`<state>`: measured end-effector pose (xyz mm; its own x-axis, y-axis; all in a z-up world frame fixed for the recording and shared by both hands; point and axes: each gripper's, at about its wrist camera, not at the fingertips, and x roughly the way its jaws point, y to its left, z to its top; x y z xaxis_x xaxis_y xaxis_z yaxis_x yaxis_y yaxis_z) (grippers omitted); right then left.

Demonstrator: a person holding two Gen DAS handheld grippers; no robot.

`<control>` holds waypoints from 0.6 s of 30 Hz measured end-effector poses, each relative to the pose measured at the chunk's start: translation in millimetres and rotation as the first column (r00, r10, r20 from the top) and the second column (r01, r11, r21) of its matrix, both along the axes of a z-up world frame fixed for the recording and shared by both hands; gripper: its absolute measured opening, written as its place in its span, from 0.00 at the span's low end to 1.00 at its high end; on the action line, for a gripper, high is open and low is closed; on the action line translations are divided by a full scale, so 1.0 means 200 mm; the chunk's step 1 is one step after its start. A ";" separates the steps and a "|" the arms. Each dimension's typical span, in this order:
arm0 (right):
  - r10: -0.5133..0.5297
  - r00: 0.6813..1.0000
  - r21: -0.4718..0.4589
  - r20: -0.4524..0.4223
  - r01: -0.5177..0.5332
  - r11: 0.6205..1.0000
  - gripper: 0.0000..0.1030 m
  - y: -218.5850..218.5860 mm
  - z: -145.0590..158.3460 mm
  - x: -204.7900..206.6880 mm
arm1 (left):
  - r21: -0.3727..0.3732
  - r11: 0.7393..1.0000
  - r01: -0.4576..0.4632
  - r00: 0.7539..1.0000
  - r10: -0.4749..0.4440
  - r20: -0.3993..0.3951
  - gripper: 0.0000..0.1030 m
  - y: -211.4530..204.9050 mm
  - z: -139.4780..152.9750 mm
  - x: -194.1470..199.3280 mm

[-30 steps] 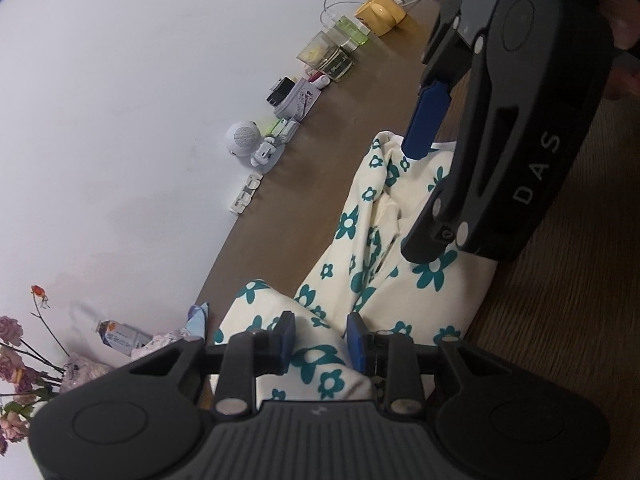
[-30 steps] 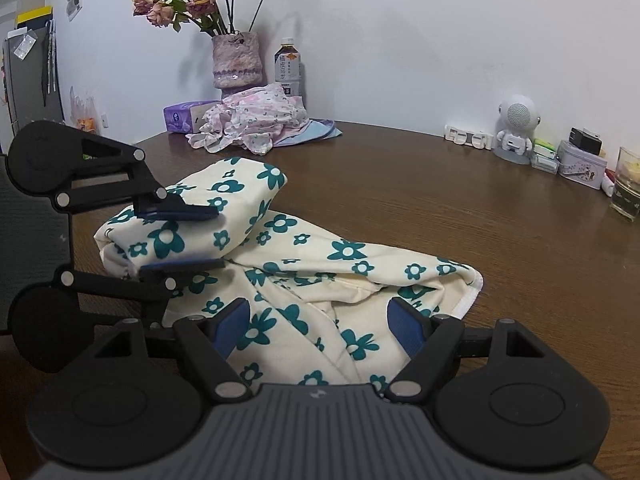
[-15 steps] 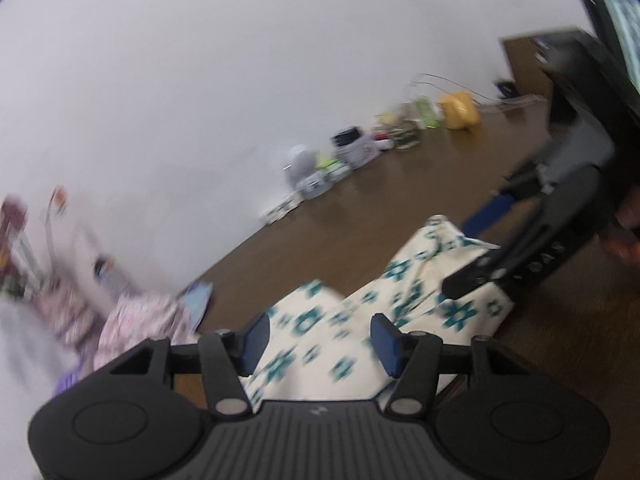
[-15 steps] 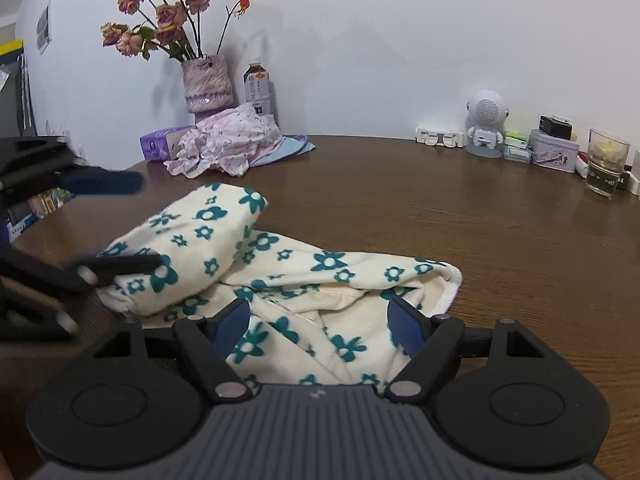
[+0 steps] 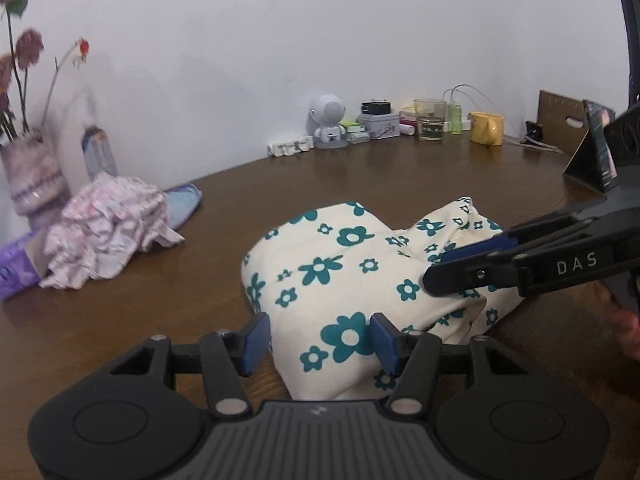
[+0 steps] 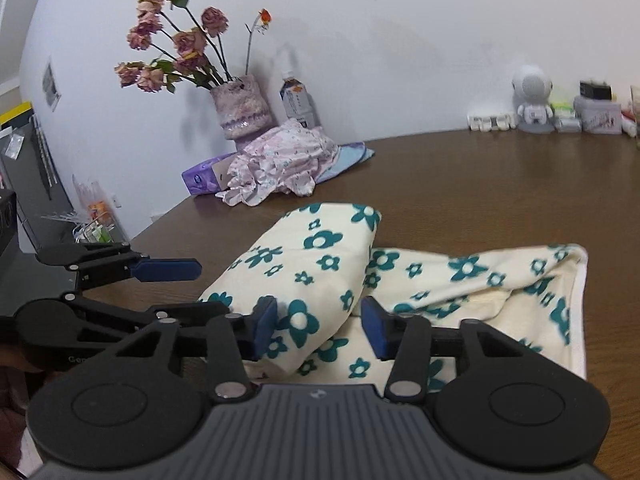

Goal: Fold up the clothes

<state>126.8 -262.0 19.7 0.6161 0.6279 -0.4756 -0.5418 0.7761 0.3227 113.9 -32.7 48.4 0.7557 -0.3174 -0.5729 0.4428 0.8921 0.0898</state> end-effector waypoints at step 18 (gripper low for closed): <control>-0.181 0.982 0.036 -0.051 0.183 0.983 0.47 0.03 0.08 0.18 | -0.229 0.972 -0.043 0.993 0.017 -0.115 0.60 0.17 0.06 0.34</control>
<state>162.2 -256.1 36.0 0.6989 0.5267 -0.4839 -0.3761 0.8461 0.3777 181.1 1.0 60.7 0.7027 -0.4291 -0.5676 0.4109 0.8959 -0.1687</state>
